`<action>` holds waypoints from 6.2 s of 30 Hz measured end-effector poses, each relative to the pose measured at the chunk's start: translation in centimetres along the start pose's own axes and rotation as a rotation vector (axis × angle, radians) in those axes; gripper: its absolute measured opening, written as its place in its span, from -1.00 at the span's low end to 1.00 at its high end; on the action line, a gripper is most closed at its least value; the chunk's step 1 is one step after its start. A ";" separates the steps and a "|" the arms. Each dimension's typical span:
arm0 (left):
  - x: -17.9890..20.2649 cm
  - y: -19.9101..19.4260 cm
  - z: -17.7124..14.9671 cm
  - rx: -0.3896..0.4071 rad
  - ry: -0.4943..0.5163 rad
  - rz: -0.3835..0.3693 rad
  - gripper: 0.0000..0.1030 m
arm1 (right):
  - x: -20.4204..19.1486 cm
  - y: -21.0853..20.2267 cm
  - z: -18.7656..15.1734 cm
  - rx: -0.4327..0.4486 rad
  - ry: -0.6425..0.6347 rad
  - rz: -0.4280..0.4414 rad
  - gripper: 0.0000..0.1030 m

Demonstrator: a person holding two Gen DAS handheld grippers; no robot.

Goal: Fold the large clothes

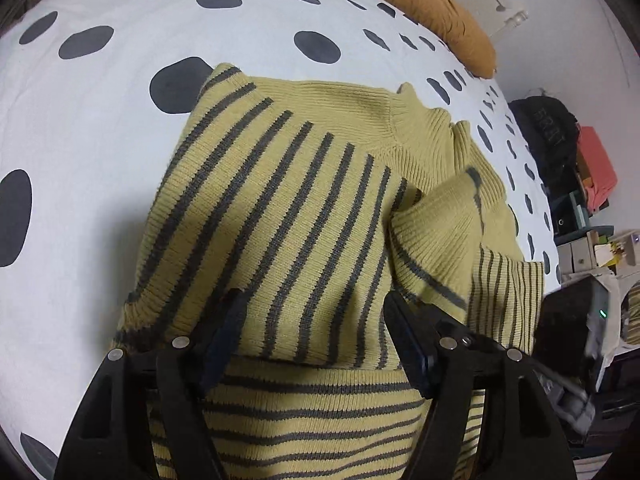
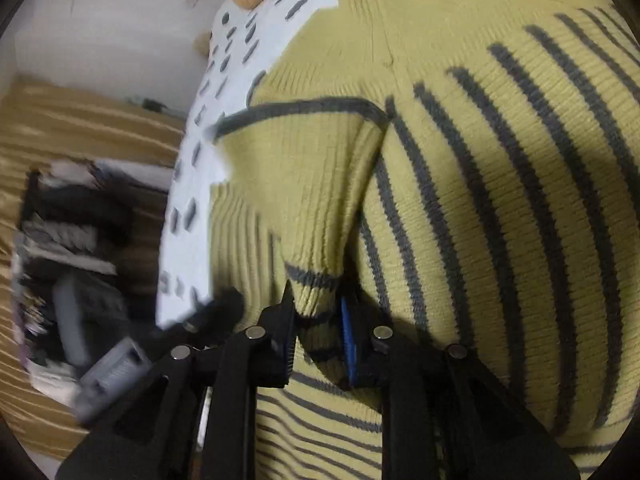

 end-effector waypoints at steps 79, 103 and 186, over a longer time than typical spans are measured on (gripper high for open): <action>-10.6 -10.2 -6.5 0.061 0.170 0.215 0.30 | 15.8 -26.0 -2.3 0.171 -0.110 -0.524 0.25; -13.9 -10.5 -14.3 -0.009 0.059 0.309 -0.75 | 20.6 -27.6 -14.4 -0.085 -0.084 -0.713 -0.86; -2.5 -0.9 12.5 0.052 -0.008 0.030 -0.86 | 9.4 -19.4 13.1 0.305 -0.074 -0.109 -0.71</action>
Point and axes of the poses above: each gripper's, at about its wrist camera, not at the fingertips, and y roughly the way its jaws point, x to its right, z to its top, the point moved 10 cm from there along y, roughly the way its jaws point, and after that the axes turned 6 degrees about x, right-handed, at the moved point
